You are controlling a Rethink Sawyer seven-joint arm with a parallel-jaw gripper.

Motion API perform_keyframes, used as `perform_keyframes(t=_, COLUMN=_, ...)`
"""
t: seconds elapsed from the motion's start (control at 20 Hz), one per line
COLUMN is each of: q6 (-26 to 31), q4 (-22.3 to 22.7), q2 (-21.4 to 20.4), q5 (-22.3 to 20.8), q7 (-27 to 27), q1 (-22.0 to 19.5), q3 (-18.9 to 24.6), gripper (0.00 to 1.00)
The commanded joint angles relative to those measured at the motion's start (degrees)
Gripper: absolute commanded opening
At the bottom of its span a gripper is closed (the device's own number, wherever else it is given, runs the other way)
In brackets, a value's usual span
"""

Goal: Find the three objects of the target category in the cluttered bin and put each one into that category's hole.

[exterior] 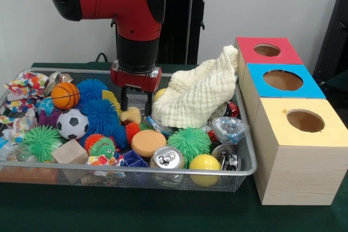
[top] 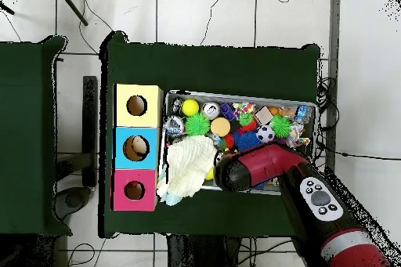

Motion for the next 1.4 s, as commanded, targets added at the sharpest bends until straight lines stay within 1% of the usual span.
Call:
perform_keyframes(t=0.05, q6=-0.4, q4=-4.7, q2=4.3, q5=-6.0, q7=-13.0, q1=-1.1, q3=0.9, gripper=1.0)
perform_keyframes(t=0.15, q6=-0.5, q4=-5.2, q2=4.0, q5=-6.9, q7=-12.1, q1=-0.6, q3=0.2, gripper=1.0)
perform_keyframes(t=0.25, q6=-1.7, q4=-5.1, q2=3.0, q5=-8.8, q7=-10.0, q1=0.5, q3=-1.0, gripper=1.0)
perform_keyframes(t=0.4, q6=-2.9, q4=-5.3, q2=2.5, q5=-10.9, q7=-7.5, q1=1.5, q3=-2.3, gripper=1.0)
perform_keyframes(t=0.55, q6=-5.7, q4=-5.5, q2=1.5, q5=-14.6, q7=-2.5, q1=4.3, q3=-5.0, gripper=1.0)
perform_keyframes(t=0.65, q6=-6.8, q4=-5.8, q2=2.0, q5=-15.8, q7=-0.1, q1=5.5, q3=-6.3, gripper=1.0)
perform_keyframes(t=0.75, q6=-6.6, q4=-6.4, q2=3.3, q5=-15.3, q7=-0.5, q1=5.1, q3=-6.2, gripper=1.0)
perform_keyframes(t=0.85, q6=-7.0, q4=-6.3, q2=3.8, q5=-15.1, q7=0.1, q1=5.6, q3=-6.8, gripper=1.0)
perform_keyframes(t=1.0, q6=-6.2, q4=-6.1, q2=5.0, q5=-13.5, q7=-1.5, q1=5.0, q3=-6.3, gripper=1.0)
perform_keyframes(t=1.15, q6=-6.5, q4=-6.2, q2=6.1, q5=-13.0, q7=-1.7, q1=4.9, q3=-6.3, gripper=1.0)
perform_keyframes(t=1.3, q6=-5.8, q4=-5.8, q2=6.5, q5=-11.9, q7=-3.6, q1=3.9, q3=-5.3, gripper=1.0)
perform_keyframes(t=1.4, q6=-6.7, q4=-5.5, q2=6.4, q5=-12.1, q7=-3.9, q1=3.5, q3=-4.9, gripper=1.0)
